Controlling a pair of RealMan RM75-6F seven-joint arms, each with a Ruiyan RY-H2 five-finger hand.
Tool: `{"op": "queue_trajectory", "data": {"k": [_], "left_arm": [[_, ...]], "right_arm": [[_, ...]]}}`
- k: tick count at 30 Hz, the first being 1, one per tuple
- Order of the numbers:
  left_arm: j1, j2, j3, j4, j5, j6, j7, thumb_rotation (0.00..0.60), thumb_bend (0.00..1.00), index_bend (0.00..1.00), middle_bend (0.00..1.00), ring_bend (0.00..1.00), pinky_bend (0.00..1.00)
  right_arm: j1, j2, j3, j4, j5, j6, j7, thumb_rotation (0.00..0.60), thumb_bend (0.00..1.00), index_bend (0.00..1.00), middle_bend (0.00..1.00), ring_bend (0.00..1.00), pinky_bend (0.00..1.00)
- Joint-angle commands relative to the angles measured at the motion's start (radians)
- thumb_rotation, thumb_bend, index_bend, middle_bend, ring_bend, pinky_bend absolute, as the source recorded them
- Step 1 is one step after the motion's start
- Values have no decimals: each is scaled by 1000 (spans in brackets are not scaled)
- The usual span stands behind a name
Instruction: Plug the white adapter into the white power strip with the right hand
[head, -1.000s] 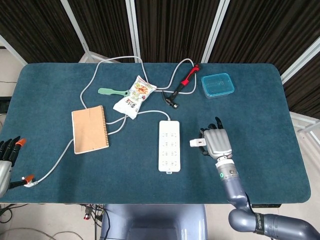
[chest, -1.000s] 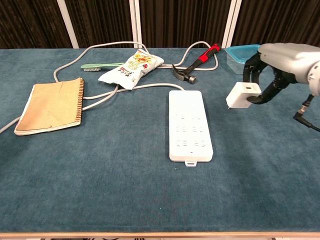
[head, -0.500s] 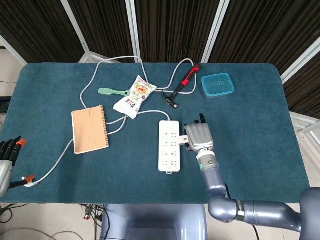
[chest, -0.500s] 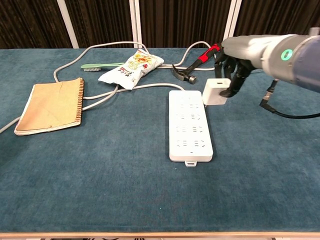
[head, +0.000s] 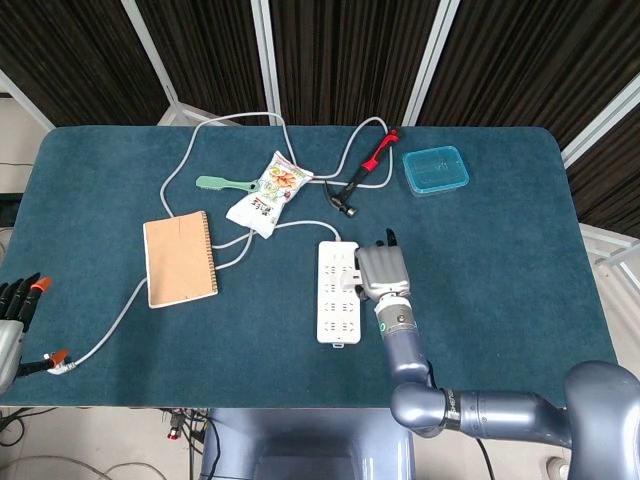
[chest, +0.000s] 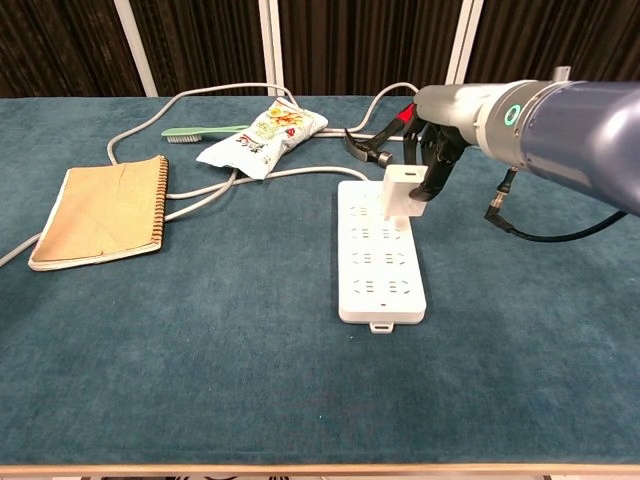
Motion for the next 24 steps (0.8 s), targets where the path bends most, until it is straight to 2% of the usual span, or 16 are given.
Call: {"op": "queue_trajectory", "data": {"k": [1, 11, 24], "left_arm": [[0, -1, -1, 0, -3, -2, 3, 600, 0, 0, 0, 0, 0], [-2, -6, -4, 2, -12, -5, 18, 600, 0, 0, 0, 0, 0], [-1, -1, -1, 0, -9, -5, 7, 600, 0, 0, 0, 0, 0]], "right_arm": [[5, 4, -2, 2, 5, -3, 7, 600, 673, 842, 664, 282, 0], [37, 0, -5, 0, 42, 18, 4, 600, 673, 841, 664, 282, 0], [49, -22, -44, 47, 56, 22, 10, 600, 674, 843, 665, 282, 0]]}}
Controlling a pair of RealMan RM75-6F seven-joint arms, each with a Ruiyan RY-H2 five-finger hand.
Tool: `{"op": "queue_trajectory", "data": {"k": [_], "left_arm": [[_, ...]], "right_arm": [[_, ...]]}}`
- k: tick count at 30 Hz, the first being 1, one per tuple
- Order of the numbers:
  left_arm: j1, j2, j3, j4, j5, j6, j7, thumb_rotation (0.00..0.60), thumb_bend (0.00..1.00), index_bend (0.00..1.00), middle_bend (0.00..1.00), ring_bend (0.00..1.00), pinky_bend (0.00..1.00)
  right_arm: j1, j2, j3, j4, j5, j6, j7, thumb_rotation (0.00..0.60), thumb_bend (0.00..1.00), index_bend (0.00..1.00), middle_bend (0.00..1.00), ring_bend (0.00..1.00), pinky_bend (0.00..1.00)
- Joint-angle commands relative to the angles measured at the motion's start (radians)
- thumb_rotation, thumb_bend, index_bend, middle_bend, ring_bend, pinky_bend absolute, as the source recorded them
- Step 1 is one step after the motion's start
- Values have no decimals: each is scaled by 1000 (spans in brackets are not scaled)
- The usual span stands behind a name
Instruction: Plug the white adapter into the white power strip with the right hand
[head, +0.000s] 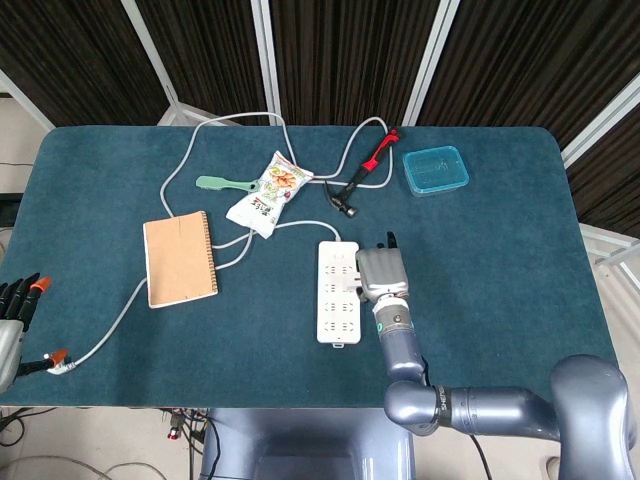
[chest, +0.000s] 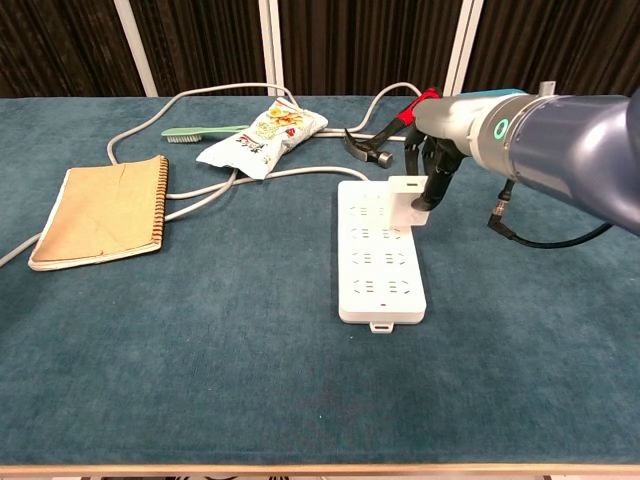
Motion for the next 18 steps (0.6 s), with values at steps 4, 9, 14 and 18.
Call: {"op": "queue_trajectory", "data": {"k": [4, 9, 14, 18], "left_arm": [[-1, 1, 1, -1, 0, -2, -3, 600, 0, 0, 0, 0, 0], [-1, 1, 1, -1, 0, -2, -3, 600, 0, 0, 0, 0, 0], [-1, 3, 1, -2, 1, -3, -4, 600, 0, 0, 0, 0, 0], [-1, 3, 1, -1, 1, -2, -5, 600, 0, 0, 0, 0, 0]], "right_arm": [[4, -4, -8, 20, 3, -8, 4, 600, 675, 848, 668, 283, 0], [8, -5, -10, 24, 13, -5, 3, 600, 676, 850, 668, 284, 0], [9, -10, -10, 27, 25, 3, 5, 600, 677, 850, 669, 284, 0], [12, -16, -10, 34, 26, 7, 6, 600, 678, 851, 670, 284, 0]]}}
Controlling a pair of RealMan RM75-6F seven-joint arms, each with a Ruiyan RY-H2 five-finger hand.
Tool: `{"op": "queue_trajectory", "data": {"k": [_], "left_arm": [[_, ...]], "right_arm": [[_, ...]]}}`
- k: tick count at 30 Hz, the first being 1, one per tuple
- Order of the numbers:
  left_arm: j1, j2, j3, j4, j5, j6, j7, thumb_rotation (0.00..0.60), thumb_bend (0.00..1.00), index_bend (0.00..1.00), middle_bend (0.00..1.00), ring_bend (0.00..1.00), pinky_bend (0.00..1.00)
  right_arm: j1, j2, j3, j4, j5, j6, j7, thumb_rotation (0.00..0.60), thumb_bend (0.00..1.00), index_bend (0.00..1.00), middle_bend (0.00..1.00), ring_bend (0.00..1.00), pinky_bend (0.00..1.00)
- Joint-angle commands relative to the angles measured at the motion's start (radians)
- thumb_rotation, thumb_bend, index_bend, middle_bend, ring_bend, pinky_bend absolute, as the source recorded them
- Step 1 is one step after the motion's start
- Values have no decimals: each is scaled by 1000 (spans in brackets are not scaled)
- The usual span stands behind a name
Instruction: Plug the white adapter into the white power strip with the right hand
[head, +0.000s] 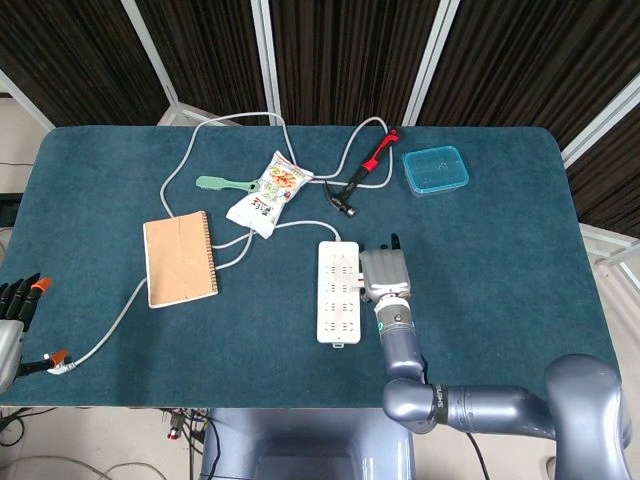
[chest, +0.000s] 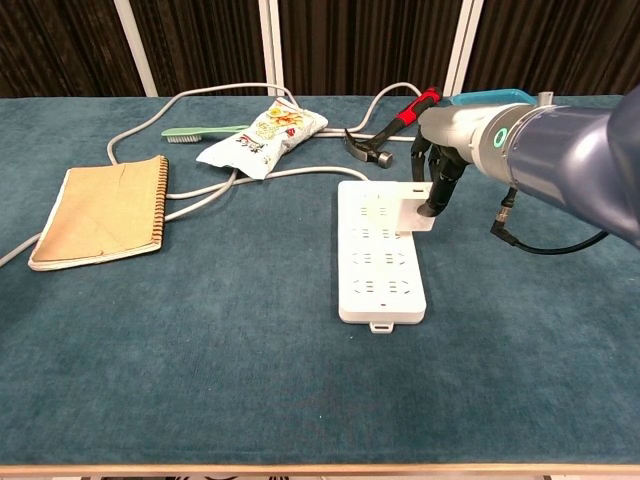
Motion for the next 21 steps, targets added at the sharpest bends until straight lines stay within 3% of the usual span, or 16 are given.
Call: {"op": "queue_trajectory", "data": {"k": [1, 21], "left_arm": [[0, 0, 0, 0, 0, 0, -1, 600, 0, 0, 0, 0, 0], [-1, 3, 1, -1, 4, 0, -7, 600, 0, 0, 0, 0, 0]], "right_arm": [[1, -2, 1, 2, 2, 2, 1, 600, 678, 851, 670, 285, 0], [8, -23, 3, -6, 11, 34, -3, 600, 682, 856, 682, 294, 0]]}}
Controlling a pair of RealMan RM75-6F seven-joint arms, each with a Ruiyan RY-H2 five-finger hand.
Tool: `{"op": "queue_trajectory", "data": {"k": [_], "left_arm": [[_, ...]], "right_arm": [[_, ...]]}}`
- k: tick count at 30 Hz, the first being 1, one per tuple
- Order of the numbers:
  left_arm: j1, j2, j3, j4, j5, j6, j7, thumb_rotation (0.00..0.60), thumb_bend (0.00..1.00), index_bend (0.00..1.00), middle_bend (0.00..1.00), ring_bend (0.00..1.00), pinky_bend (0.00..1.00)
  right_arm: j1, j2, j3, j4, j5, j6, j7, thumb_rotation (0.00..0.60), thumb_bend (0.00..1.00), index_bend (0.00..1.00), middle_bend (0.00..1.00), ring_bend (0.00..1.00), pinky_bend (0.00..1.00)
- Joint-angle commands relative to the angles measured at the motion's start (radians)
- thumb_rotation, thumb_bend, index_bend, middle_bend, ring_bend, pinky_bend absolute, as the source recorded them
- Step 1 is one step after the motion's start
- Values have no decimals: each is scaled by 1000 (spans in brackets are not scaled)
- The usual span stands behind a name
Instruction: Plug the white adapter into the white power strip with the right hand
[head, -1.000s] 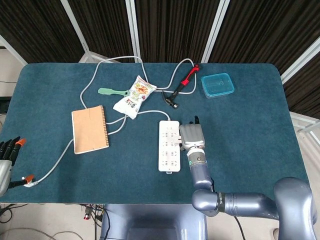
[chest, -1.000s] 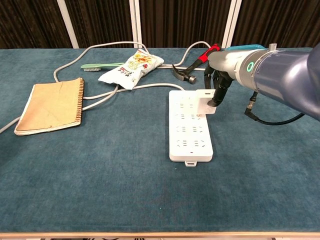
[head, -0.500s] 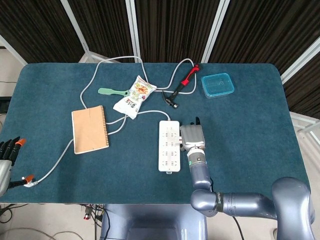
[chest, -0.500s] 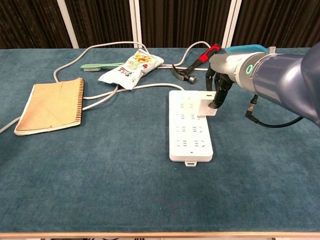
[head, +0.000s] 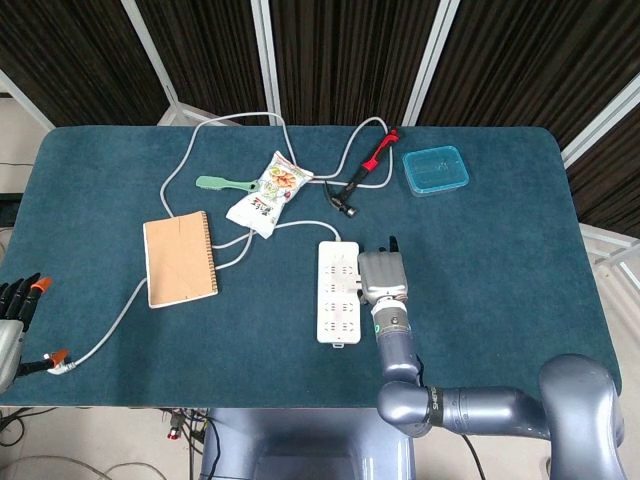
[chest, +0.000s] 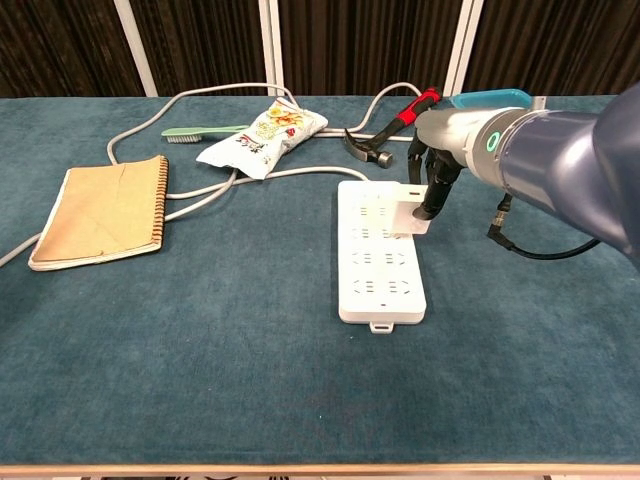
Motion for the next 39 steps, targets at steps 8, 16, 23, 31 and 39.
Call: {"op": "queue_trajectory", "data": {"k": [8, 16, 23, 31, 39], "left_arm": [[-1, 2, 0, 0, 0, -1, -2, 600, 0, 0, 0, 0, 0], [-1, 3, 0, -1, 0, -2, -8, 600, 0, 0, 0, 0, 0], [-2, 5, 1, -1, 1, -4, -13, 600, 0, 0, 0, 0, 0], [-2, 7, 2, -2, 1, -6, -16, 600, 0, 0, 0, 0, 0], [-3, 9, 2, -3, -2, -9, -17, 600, 0, 0, 0, 0, 0]], "right_arm": [[3, -17, -5, 15, -3, -2, -3, 600, 683, 856, 682, 294, 0], [13, -40, -11, 48, -7, -13, -13, 600, 684, 856, 682, 294, 0], [25, -56, -2, 78, -3, -23, -25, 600, 684, 856, 682, 294, 0], [24, -75, -2, 92, 4, -30, -23, 600, 684, 862, 685, 294, 0], [23, -98, -5, 110, 3, -37, -20, 600, 684, 862, 685, 294, 0]]}}
